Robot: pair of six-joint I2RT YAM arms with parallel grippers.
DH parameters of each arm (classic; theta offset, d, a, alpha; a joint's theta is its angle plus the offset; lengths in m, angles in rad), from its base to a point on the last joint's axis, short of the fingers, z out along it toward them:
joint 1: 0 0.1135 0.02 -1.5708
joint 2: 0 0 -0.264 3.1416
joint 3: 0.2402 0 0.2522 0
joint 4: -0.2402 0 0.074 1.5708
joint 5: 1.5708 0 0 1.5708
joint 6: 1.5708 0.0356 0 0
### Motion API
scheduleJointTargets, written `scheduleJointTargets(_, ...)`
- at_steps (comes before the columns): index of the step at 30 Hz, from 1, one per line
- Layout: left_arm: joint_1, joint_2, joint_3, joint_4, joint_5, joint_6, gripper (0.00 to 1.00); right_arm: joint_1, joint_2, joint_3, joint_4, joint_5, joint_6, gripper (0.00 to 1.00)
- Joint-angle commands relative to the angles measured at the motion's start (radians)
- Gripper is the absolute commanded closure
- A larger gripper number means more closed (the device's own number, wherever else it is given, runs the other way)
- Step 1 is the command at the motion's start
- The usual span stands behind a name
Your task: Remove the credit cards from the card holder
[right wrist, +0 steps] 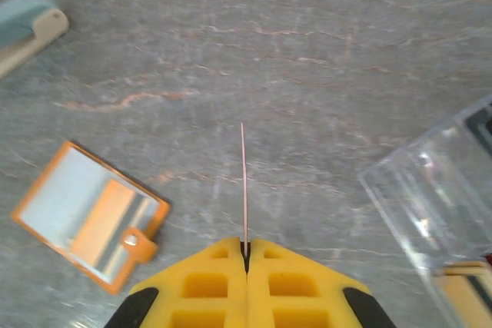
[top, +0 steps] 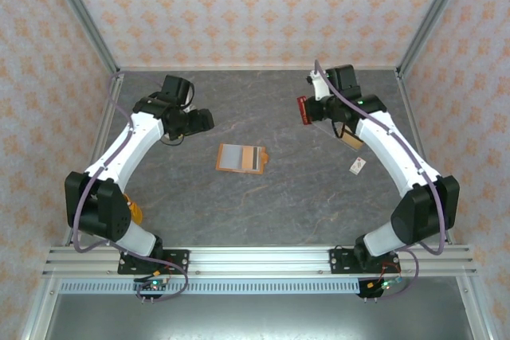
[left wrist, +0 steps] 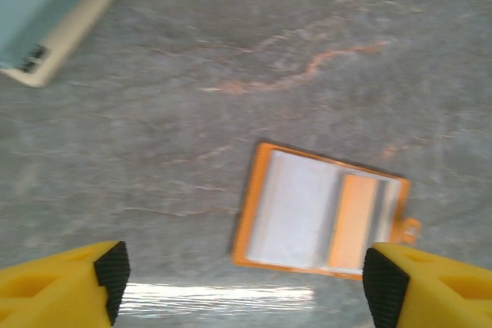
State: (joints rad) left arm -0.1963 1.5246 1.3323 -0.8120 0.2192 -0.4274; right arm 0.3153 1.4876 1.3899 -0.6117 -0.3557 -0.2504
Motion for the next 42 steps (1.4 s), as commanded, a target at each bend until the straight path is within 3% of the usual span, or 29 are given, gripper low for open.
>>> scheduleJointTargets(1, -0.001, -0.038, -0.019, -0.075, -0.158, 0.058, 0.12, -0.03, -0.039, 0.002, -0.028, 0.015, -0.21, 1.0)
scheduleJointTargets(6, -0.001, -0.057, -0.031, -0.069, -0.209, 0.067, 0.01, -0.096, 0.007, 0.05, -0.116, 0.033, -0.386, 1.0)
scheduleJointTargets(11, 0.0, -0.084, -0.043, -0.053, -0.216, 0.07, 0.0, -0.176, 0.075, 0.128, -0.229, 0.142, -0.517, 1.0)
scheduleJointTargets(20, 0.0, -0.083, -0.04, -0.037, -0.188, 0.072, 0.0, -0.295, 0.175, 0.196, -0.363, 0.137, -0.709, 1.0)
scheduleJointTargets(36, 0.002, -0.074, -0.008, -0.061, -0.16, 0.093, 0.0, -0.333, 0.401, 0.321, -0.41, 0.263, -0.818, 1.0)
scheduleJointTargets(42, 0.002, -0.083, -0.011, -0.066, -0.158, 0.098, 0.0, -0.338, 0.427, 0.323, -0.392, 0.252, -0.822, 1.0)
